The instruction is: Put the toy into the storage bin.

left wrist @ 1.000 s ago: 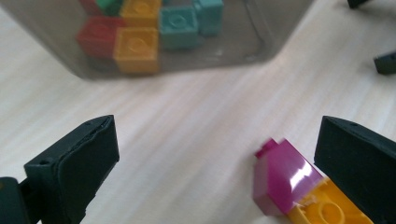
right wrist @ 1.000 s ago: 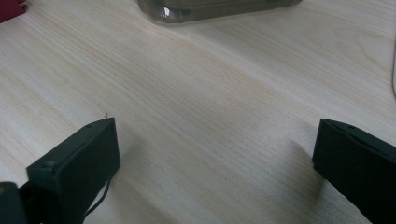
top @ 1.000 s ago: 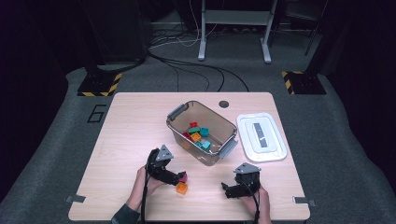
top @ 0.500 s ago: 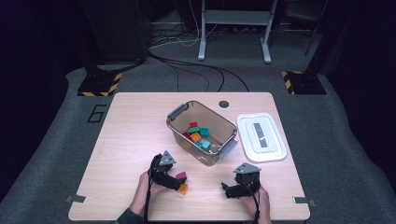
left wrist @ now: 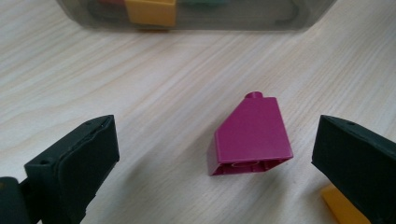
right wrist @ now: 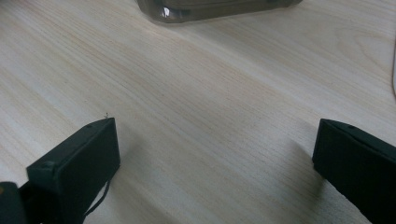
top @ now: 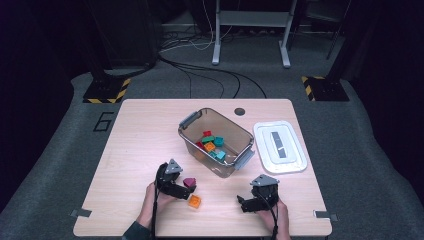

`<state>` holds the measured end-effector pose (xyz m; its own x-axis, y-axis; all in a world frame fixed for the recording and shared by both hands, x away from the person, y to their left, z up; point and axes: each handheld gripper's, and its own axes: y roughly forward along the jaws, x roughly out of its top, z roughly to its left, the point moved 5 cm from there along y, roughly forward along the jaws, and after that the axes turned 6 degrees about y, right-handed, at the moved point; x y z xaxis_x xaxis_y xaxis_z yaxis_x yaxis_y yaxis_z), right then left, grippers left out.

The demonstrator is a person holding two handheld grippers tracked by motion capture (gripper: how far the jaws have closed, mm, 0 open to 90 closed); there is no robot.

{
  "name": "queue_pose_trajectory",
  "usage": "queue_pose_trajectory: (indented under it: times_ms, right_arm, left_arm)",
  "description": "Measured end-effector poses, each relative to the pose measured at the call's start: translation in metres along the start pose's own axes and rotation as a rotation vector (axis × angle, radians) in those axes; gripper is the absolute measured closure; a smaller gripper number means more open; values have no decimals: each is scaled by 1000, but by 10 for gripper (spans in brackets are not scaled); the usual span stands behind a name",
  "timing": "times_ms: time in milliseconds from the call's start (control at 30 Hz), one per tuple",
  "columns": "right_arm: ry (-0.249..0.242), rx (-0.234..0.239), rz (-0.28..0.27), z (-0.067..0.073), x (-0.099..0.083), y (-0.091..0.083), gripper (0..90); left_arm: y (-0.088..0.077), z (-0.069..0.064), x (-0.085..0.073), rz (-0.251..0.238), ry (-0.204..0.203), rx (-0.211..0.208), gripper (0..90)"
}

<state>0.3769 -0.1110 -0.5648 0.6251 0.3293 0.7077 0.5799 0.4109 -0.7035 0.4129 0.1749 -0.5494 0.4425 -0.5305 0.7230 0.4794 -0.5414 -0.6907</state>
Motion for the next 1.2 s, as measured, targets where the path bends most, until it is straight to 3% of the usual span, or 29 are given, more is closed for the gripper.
queue_pose_trajectory:
  times_ms: [267, 567, 1033, 1200]
  right_arm:
    - [0, 0, 0, 0, 0, 0, 0]
    - [0, 0, 0, 0, 0, 0, 0]
    - [0, 0, 0, 0, 0, 0, 0]
    - [0, 0, 0, 0, 0, 0, 0]
  left_arm:
    - [2, -4, -4, 6, 25, -10, 363]
    - [2, -4, -6, -11, 30, 24, 577]
    - [-6, 1, -2, -44, 20, 48, 587]
    - [-13, 5, 2, -48, 33, 57, 587]
